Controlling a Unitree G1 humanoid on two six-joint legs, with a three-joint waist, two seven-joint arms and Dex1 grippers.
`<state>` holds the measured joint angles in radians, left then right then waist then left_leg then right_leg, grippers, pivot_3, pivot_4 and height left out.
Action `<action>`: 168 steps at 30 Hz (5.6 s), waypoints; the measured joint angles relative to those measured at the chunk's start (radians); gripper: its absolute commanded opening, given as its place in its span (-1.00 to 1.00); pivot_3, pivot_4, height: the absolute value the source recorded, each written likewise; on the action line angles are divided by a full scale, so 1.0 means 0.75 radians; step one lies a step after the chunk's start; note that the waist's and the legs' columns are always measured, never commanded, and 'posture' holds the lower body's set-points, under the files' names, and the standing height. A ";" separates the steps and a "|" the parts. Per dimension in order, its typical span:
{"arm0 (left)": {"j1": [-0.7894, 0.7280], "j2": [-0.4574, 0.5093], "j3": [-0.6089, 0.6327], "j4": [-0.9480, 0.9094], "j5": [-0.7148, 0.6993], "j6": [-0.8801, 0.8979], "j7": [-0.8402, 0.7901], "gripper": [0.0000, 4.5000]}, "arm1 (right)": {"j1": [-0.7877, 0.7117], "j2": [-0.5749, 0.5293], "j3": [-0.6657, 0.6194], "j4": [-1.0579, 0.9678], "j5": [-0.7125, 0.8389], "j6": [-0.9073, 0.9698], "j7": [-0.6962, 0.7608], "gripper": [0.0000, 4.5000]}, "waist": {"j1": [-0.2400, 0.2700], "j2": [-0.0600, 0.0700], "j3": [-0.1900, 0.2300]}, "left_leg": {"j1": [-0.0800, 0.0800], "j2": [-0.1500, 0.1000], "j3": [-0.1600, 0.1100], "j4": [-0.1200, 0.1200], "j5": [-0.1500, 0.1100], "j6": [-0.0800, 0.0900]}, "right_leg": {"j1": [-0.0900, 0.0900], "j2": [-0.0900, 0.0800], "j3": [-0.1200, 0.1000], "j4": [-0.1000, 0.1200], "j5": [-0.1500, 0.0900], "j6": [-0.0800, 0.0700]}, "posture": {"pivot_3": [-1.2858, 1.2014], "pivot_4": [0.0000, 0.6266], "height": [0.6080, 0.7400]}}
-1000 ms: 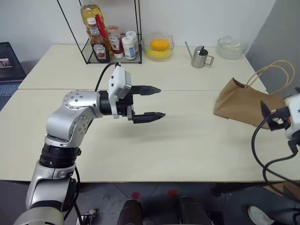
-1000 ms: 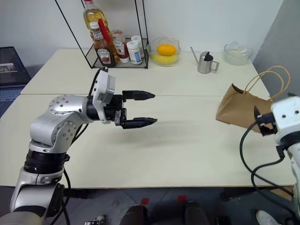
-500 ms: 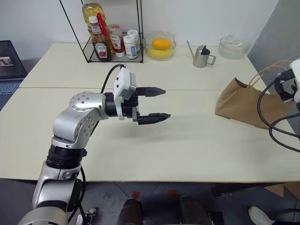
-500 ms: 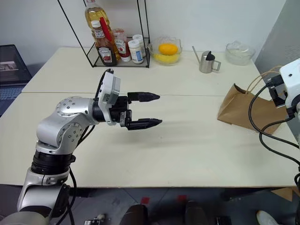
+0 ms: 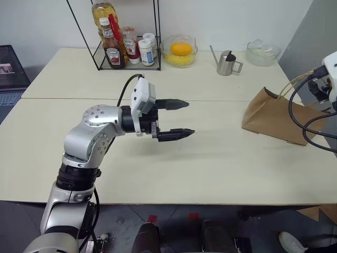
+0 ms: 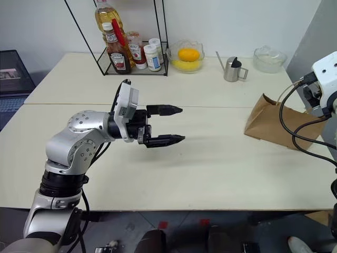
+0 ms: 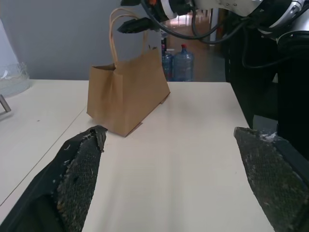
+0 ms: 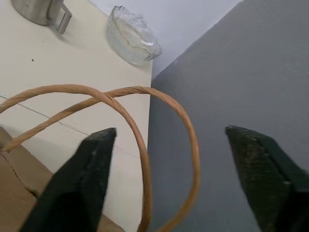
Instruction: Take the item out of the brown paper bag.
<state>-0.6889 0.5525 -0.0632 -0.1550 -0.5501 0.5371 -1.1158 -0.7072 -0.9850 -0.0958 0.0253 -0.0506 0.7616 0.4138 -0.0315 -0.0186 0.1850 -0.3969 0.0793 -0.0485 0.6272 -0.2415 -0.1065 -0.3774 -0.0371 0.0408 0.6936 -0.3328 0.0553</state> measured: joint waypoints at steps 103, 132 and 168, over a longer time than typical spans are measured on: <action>0.584 0.392 0.390 0.151 0.098 -0.151 0.134 1.00 | -0.985 1.202 0.527 0.876 -0.221 -0.564 0.122 -0.90 | -0.031 0.008 0.005 | -0.009 0.001 0.001 -0.001 0.000 0.000 | -0.016 0.001 0.001 0.009 0.000 -0.001 | 0.03 -0.52 1.00; 0.183 0.359 0.341 0.234 0.084 -0.049 0.166 1.00 | -0.072 0.627 0.210 -0.798 0.337 0.275 0.636 0.20 | 0.000 0.004 0.003 | -0.009 0.001 -0.004 0.001 0.000 0.000 | -0.013 0.003 0.000 0.008 0.000 -0.001 | 0.03 -0.52 1.00; -0.994 -0.020 -0.119 2.019 1.083 -1.036 0.442 -1.00 | 0.407 0.426 -0.419 -1.331 1.126 0.758 0.152 0.98 | -0.001 0.002 0.004 | -0.012 0.000 -0.004 0.001 0.001 0.000 | -0.013 0.004 0.000 0.006 0.000 -0.001 | 0.03 -0.52 1.00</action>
<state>-1.4347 0.5376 -0.1521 1.3594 0.2624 -0.2399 -0.7840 -0.4023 -0.6655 -0.4103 -0.9730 0.7940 1.3301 0.5277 -0.0320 -0.0171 0.1882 -0.4057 0.0795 -0.0517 0.6278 -0.2410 -0.1068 -0.3868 -0.0341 0.0407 0.6979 -0.3325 0.0548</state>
